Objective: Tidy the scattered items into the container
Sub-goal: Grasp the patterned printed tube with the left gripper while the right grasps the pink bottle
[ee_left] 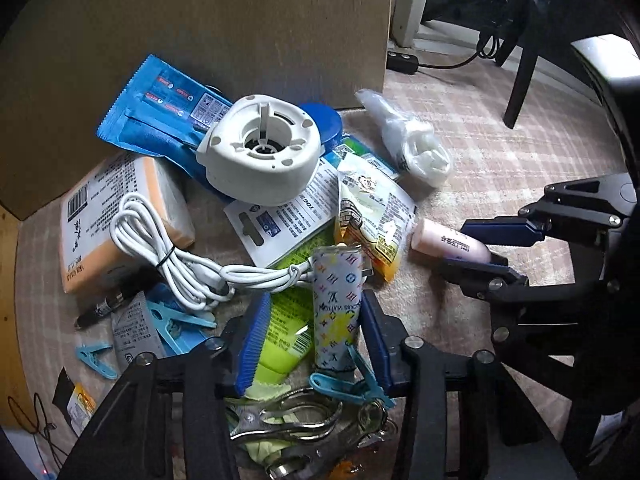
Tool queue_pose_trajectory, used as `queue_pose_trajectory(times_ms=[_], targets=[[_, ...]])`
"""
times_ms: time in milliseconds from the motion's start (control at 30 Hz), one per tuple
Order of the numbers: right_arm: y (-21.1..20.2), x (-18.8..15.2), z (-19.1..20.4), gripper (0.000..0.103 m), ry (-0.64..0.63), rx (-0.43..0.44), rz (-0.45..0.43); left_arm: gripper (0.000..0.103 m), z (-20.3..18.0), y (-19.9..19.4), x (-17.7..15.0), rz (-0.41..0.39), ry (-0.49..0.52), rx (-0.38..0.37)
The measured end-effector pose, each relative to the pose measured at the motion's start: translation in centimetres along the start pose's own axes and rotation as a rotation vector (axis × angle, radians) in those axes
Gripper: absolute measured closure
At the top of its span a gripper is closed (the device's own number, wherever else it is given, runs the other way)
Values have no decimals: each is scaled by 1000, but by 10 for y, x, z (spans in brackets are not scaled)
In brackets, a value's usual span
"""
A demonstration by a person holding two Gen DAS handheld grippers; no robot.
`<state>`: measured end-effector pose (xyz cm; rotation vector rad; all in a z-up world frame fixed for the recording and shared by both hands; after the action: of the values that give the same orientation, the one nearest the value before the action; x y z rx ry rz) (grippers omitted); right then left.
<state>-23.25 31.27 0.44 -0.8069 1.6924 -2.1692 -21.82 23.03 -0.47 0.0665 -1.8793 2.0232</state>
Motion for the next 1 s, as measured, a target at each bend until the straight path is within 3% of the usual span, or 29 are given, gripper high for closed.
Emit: queue_pose_trajectory(times_ms=[33,100,267,567,633,767,1000], targets=[[1,1,-1,75,10,0,-2,64,0,0,0,-1,0,1],[0,2,-2,80,29,4,-9,76,1,0,1,-3,-6,10],[-3,-3,-6,83,87,21,-19,83,8,-3,1,6,-53,-19],[-23,-17,-13,83,182,32,-62,87,18,-26,-4,-12,-83,-35],[-32,-20,-16,83,205,32,-82,93,15,-34,-3,-23,-78,-41],[-50,-27,-22,83,242,24,-115,93,8,-53,-3,-59,-50,-43],[-83,-64,-40,83,316,6,-168,93,-1,-71,-3,-83,-44,-56]])
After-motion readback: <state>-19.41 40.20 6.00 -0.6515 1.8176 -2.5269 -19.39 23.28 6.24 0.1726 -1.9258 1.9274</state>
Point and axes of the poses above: each gripper's, at about its wrist camera, not at the fingertips, and y roughly the way its jaws point, z to its left, x to its top, the point moved 5 cm from there along y, roughly the way its jaws point, and after that the axes turned 5 degrees about x, right-handed, at the moved point
